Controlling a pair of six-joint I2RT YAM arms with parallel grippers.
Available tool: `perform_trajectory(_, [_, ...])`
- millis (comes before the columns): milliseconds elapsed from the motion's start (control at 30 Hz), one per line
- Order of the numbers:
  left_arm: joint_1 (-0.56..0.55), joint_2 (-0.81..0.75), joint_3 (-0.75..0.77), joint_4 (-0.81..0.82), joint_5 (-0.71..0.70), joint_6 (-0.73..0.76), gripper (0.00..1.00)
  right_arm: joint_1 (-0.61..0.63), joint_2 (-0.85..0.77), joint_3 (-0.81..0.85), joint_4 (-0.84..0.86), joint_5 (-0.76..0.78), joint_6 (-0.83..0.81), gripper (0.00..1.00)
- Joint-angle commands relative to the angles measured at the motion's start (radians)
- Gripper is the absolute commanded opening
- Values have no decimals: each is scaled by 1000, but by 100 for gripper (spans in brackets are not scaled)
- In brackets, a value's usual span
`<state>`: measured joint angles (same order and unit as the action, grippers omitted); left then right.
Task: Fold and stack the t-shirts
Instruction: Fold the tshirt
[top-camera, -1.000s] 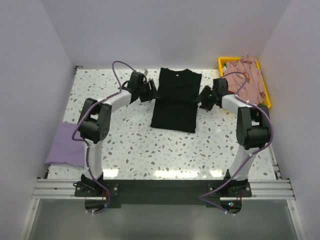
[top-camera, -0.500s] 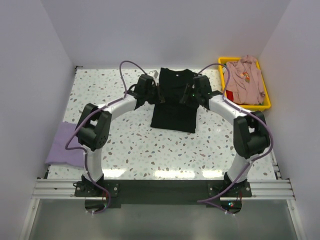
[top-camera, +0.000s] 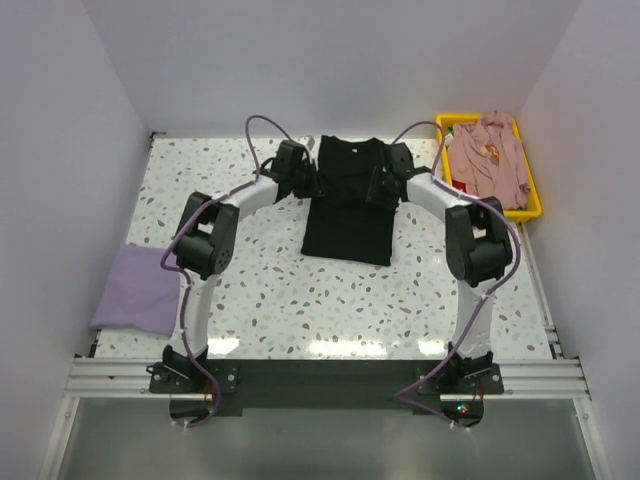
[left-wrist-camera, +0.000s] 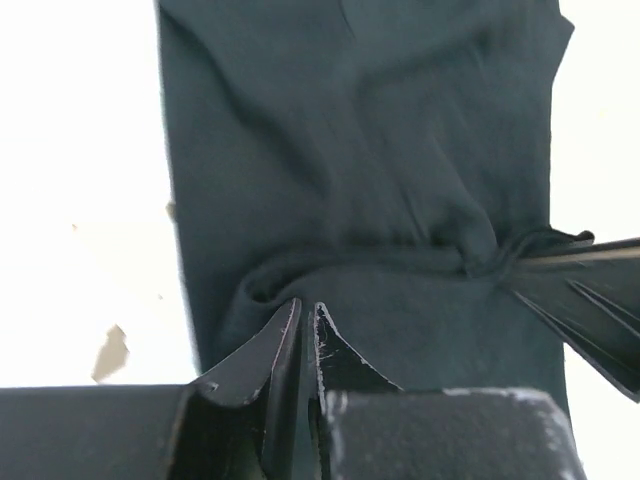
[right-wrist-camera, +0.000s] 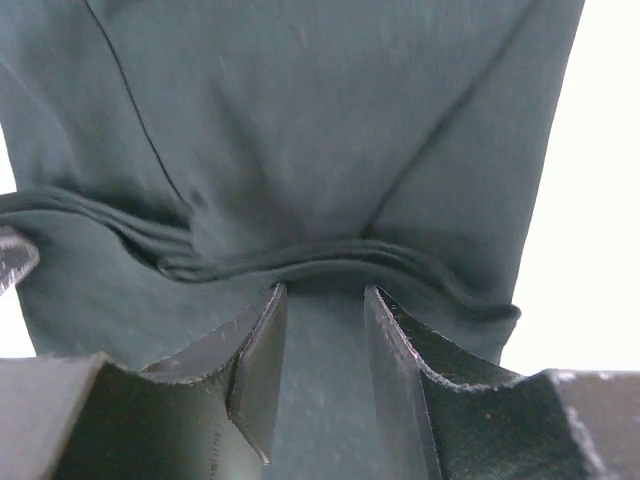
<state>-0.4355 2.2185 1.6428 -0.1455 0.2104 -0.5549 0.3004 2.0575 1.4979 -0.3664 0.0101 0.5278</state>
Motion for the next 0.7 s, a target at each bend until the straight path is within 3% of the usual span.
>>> perform_trajectory(0, [43,52,95,-15,14,46,12,-38,21,85,-31,31,-23,40])
perform_trajectory(400, [53,112,107,6,50,23,15,-58,127,154,-74,33,-55,42])
perform_trajectory(667, [73,23,88,3,35,30,18,-73,55,176,-103,62,-71,44])
